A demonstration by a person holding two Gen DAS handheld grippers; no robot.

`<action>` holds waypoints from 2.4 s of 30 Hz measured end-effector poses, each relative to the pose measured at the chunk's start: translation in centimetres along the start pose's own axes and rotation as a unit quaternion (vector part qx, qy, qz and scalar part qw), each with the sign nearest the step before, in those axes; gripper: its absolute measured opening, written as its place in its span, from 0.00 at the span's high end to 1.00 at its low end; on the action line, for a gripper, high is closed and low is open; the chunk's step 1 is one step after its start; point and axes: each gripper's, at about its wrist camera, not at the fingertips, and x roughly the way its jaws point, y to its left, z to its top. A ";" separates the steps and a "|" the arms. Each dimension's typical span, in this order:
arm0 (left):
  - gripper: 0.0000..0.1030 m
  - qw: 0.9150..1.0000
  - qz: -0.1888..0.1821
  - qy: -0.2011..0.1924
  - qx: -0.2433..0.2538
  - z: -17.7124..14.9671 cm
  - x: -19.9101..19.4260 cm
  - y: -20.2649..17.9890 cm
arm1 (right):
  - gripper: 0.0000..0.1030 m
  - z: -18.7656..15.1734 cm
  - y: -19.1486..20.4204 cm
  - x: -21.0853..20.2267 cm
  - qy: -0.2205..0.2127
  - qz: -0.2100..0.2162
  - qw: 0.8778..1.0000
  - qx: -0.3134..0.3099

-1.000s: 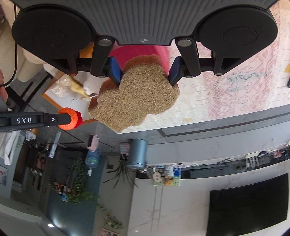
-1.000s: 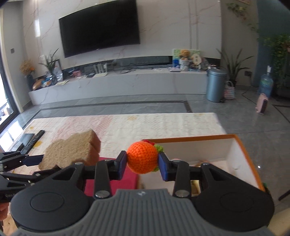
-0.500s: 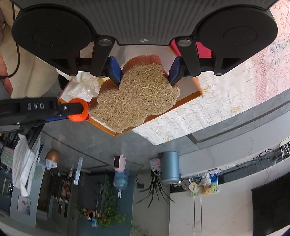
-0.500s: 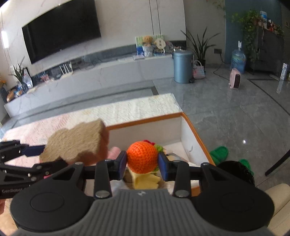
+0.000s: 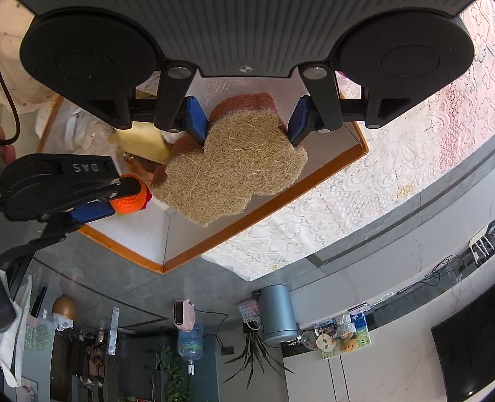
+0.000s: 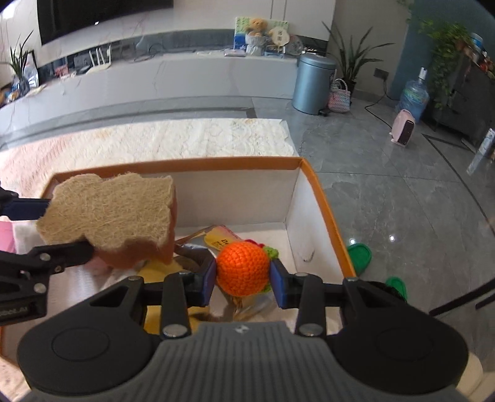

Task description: Organize soft objects

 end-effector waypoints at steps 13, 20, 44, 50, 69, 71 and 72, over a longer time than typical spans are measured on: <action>0.24 0.999 -0.015 -0.032 0.009 -0.1 -1.6 -0.2 | 0.50 0.6 0.9 -0.2 -0.004 -0.013 0.999 -0.031; 0.18 0.998 -0.027 -0.058 0.015 -0.2 -4.7 0.3 | 0.33 0.9 1.2 -2.5 -0.006 -0.027 0.999 -0.017; 0.22 0.967 0.025 -0.240 -0.076 -5.6 -24.0 2.2 | 0.05 -4.4 9.8 -24.3 -0.159 0.060 0.985 0.007; 0.13 0.948 0.062 -0.293 -0.103 -7.9 -27.0 2.2 | 0.03 -6.9 11.6 -28.1 -0.214 0.056 0.975 0.018; 0.02 0.950 0.167 -0.208 -0.159 -15.3 -25.0 1.7 | 0.03 -16.4 16.8 -26.8 -0.253 -0.014 0.966 0.054; 0.02 0.953 0.163 -0.196 -0.164 -15.9 -24.3 1.5 | 0.03 -17.5 17.5 -25.7 -0.250 -0.017 0.966 0.061; 0.02 0.953 0.167 -0.194 -0.164 -16.7 -24.1 1.6 | 0.03 -18.0 17.8 -25.3 -0.250 -0.018 0.966 0.061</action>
